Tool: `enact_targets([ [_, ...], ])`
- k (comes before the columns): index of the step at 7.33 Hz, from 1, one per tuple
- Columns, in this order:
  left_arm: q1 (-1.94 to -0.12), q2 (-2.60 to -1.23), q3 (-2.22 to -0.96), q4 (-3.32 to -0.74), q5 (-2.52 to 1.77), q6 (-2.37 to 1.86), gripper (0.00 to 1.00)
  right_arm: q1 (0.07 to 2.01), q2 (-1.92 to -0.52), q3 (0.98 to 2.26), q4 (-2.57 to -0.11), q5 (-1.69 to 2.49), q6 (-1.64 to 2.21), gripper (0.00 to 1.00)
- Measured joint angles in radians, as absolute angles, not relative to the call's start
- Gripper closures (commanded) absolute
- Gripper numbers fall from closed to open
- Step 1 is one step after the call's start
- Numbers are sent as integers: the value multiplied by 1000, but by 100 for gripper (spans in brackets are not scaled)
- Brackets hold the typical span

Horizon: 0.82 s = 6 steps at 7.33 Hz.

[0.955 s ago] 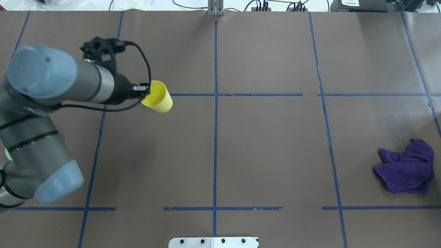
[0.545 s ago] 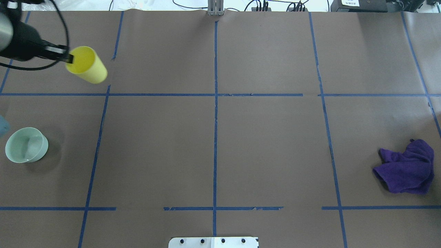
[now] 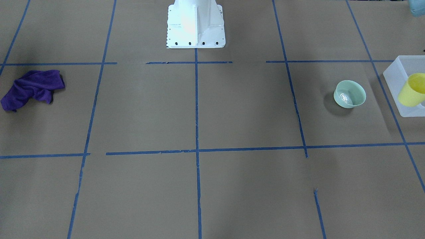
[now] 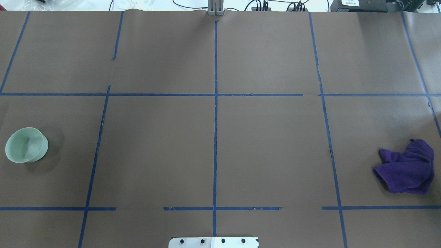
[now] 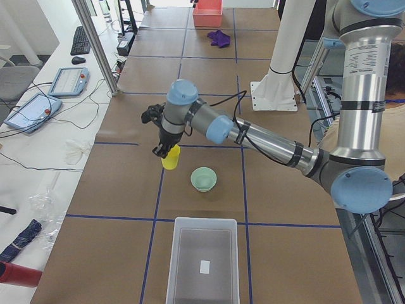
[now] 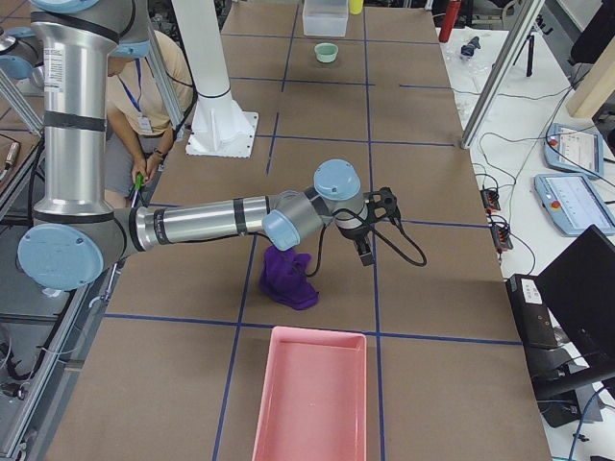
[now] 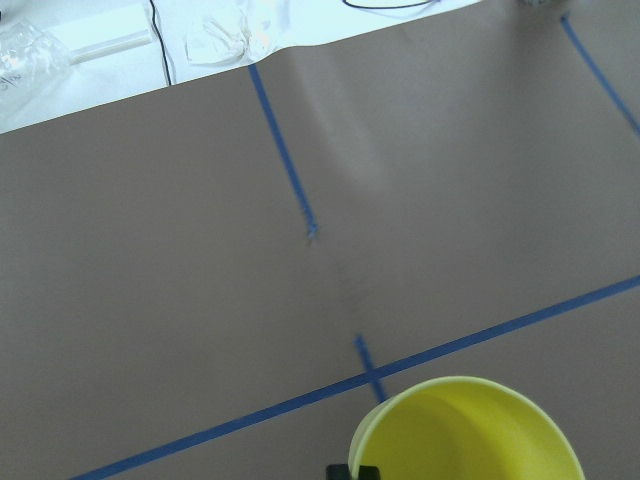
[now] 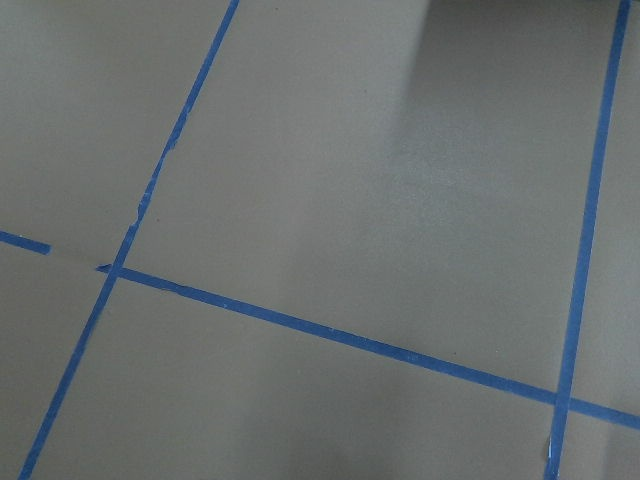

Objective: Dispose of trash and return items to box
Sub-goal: 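Lower the yellow cup into the clear plastic bin and release it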

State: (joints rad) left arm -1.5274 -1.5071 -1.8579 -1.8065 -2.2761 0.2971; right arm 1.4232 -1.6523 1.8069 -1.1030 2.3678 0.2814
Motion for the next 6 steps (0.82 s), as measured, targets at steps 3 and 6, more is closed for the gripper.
enact_targets([
  [3, -1698, -1359, -1624, -2036, -2356, 560, 100, 1418, -1652, 1805, -1103, 2364, 281, 0],
  [6, -1704, -1314, -1503, -2267, -2390, 406, 100, 1417, -1652, 1803, -1103, 2363, 281, 0],
])
